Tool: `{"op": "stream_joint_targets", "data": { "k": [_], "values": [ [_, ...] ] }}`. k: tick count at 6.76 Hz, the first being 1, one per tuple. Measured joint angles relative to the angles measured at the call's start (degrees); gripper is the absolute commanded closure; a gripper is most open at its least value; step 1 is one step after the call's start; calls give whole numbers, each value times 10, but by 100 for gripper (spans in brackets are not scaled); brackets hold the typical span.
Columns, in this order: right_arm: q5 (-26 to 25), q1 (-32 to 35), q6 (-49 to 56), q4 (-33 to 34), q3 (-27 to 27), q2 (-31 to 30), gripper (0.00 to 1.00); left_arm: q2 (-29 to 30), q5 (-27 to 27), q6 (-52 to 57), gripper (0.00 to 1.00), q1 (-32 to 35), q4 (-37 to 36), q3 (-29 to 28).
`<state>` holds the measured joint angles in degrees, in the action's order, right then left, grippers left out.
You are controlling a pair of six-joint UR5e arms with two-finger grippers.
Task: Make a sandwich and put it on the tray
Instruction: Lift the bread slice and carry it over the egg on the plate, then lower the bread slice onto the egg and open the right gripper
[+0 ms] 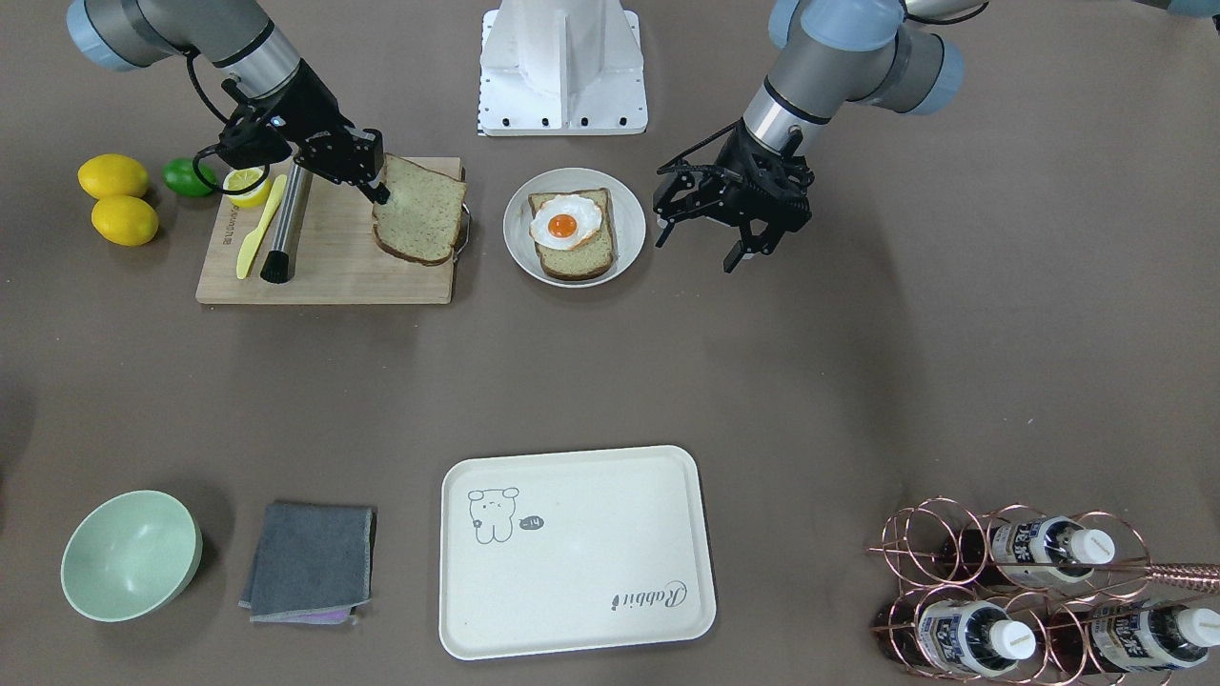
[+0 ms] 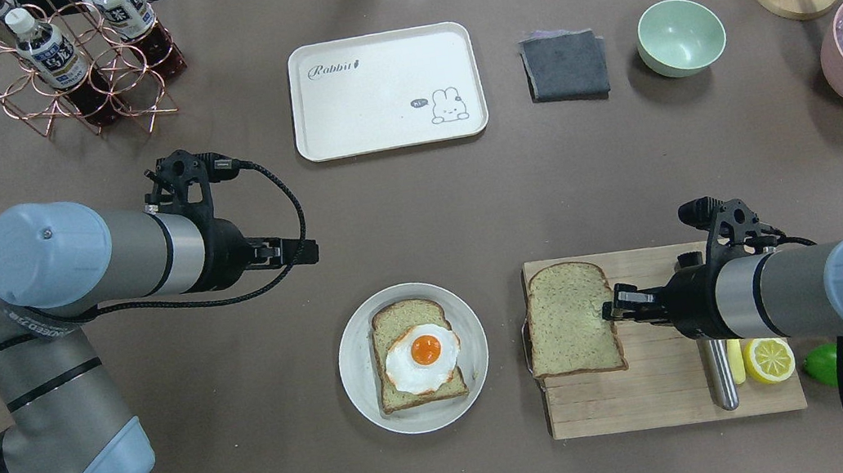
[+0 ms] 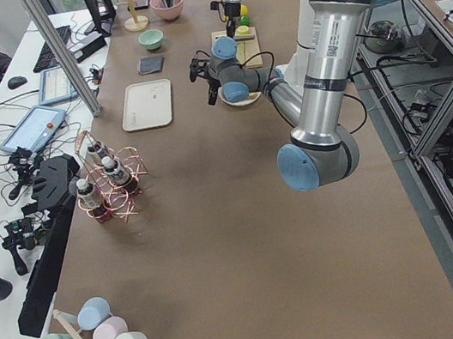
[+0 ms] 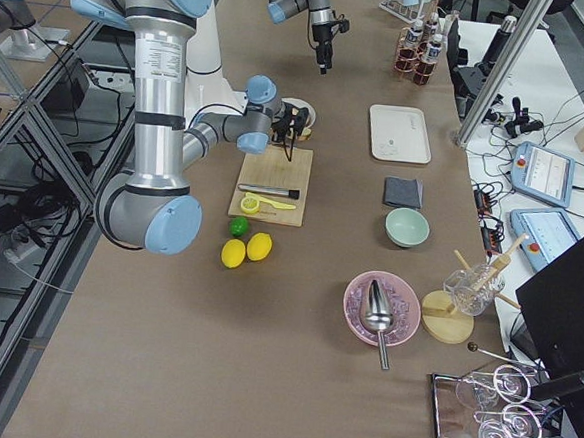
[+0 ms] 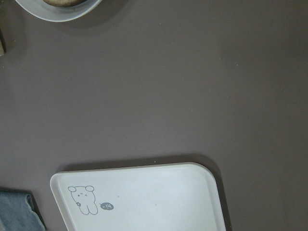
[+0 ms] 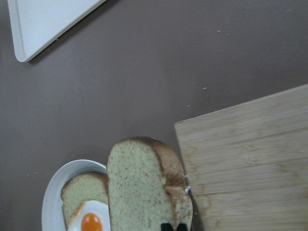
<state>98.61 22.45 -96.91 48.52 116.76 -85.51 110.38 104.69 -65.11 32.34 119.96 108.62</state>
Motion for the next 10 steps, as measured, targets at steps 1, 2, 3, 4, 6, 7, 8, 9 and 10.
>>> {"op": "stream_joint_targets", "data": {
  "k": [1,2,3,4,6,7,8,9,10],
  "values": [
    [-5,-8,-3,12,-25,51,100,-3,1,0,2,0,6,0],
    [-14,-19,2,27,-47,95,100,-4,1,-1,2,0,14,0],
    [-21,-30,18,43,-71,134,100,-5,1,-5,2,0,17,0],
    [-23,-37,49,51,-93,163,100,-5,0,-10,2,0,18,0],
    [-24,-41,124,53,-115,183,100,-5,-1,-18,2,0,19,1],
    [-23,-42,141,52,-125,187,100,-5,-1,-20,2,1,19,0],
    [-23,-47,147,51,-132,190,100,-5,-1,-20,2,1,19,-2],
    [-24,-54,149,50,-136,191,100,-5,-1,-20,2,0,19,-3],
    [-25,-59,149,49,-138,191,100,-4,-1,-20,2,0,19,-3]
  ]
}}
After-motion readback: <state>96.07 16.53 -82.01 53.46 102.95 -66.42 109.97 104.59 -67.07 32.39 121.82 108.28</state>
